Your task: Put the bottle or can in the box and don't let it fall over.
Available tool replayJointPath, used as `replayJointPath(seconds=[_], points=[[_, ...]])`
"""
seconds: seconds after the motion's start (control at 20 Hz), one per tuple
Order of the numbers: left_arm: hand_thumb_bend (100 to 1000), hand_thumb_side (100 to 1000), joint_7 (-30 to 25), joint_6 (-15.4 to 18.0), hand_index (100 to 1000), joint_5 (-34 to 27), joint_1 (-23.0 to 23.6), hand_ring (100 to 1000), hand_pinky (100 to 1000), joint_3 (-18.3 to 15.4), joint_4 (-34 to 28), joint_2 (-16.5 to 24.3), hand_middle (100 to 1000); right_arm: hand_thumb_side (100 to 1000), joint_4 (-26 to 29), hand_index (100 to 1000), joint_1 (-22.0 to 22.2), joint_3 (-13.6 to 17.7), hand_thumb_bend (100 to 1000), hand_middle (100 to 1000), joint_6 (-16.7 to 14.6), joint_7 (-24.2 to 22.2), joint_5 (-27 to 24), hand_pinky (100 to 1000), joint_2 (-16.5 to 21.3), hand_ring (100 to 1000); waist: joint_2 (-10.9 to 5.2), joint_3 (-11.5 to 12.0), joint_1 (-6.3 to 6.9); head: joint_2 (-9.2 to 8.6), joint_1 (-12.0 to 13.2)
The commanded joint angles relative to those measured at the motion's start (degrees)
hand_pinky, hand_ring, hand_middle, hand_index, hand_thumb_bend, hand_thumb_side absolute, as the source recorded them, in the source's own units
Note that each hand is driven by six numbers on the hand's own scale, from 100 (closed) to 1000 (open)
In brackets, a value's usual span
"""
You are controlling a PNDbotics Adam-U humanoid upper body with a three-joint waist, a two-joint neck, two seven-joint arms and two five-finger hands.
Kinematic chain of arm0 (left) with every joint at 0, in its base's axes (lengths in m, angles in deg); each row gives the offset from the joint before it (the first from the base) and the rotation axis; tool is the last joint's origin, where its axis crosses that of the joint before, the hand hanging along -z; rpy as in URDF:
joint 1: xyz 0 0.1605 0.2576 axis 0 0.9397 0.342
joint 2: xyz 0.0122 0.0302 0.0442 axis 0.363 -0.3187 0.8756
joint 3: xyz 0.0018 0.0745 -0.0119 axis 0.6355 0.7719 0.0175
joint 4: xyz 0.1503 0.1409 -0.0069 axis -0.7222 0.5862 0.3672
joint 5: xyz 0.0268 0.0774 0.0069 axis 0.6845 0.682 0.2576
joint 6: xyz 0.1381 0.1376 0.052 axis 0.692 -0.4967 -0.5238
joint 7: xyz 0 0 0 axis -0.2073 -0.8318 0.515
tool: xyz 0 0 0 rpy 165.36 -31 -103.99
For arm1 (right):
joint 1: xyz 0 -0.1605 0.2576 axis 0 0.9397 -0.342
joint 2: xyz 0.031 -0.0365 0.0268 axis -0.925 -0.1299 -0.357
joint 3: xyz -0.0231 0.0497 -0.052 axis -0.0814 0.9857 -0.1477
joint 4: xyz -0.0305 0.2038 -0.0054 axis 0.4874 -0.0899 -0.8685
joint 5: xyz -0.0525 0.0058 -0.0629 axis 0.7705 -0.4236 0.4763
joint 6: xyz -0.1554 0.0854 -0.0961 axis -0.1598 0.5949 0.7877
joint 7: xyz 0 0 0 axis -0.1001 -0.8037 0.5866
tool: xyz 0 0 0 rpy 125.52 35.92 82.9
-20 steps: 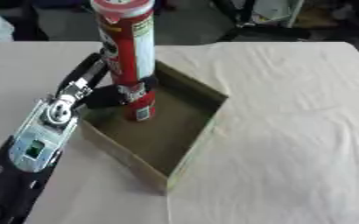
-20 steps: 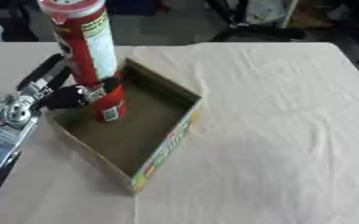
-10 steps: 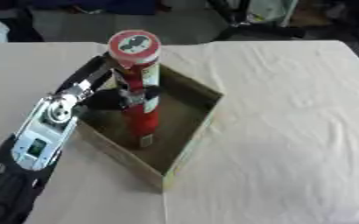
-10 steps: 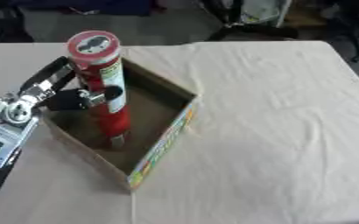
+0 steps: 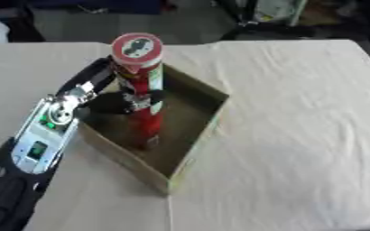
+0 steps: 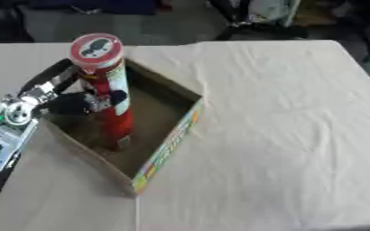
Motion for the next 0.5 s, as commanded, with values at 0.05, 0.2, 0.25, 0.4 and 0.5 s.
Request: replayJointPath(seconds=[0.05, 0.2, 0.25, 0.4, 0.5], points=[[342, 681, 2.4, 0.5, 966, -2.4, 0.1, 1000, 1000, -3.1, -4.9, 3.9, 1000, 603, 1.1, 835, 0.3, 0.9, 100, 866, -0.3, 0.2, -0.4, 919, 1.8, 813, -1.55, 0.3, 0.09, 0.92, -0.6], [354, 626, 4.4, 0.2, 962, -5.0, 2.3, 1000, 1000, -4.9, -9.1, 7.4, 1000, 604, 1.1, 835, 0.8, 1.0, 100, 867, -0.4, 0.2, -0.4, 918, 1.9, 813, -1.98, 0.7, 0.27, 1.59, -1.1], [356, 622, 4.9, -0.2, 961, -5.9, 3.0, 1000, 1000, -5.5, -10.5, 8.7, 1000, 605, 1.1, 835, 0.9, 1.0, 100, 866, -0.5, 0.3, -0.5, 918, 1.9, 813, -2.11, 0.8, 0.27, 1.75, -1.2], [358, 612, 5.7, -2.0, 961, -8.5, 4.9, 1000, 1000, -6.6, -14.8, 11.6, 1000, 606, 1.1, 834, 1.0, 1.0, 100, 865, -0.7, 0.4, -0.7, 918, 2.0, 813, -2.33, 0.8, 0.23, 2.09, -1.2], [356, 595, 6.3, -3.6, 960, -10.2, 6.5, 1000, 1000, -7.9, -17.6, 13.3, 1000, 606, 1.1, 832, 0.9, 0.9, 100, 862, -1.0, 0.3, -0.8, 917, 2.1, 812, -2.54, 1.1, 0.16, 2.29, -1.4]])
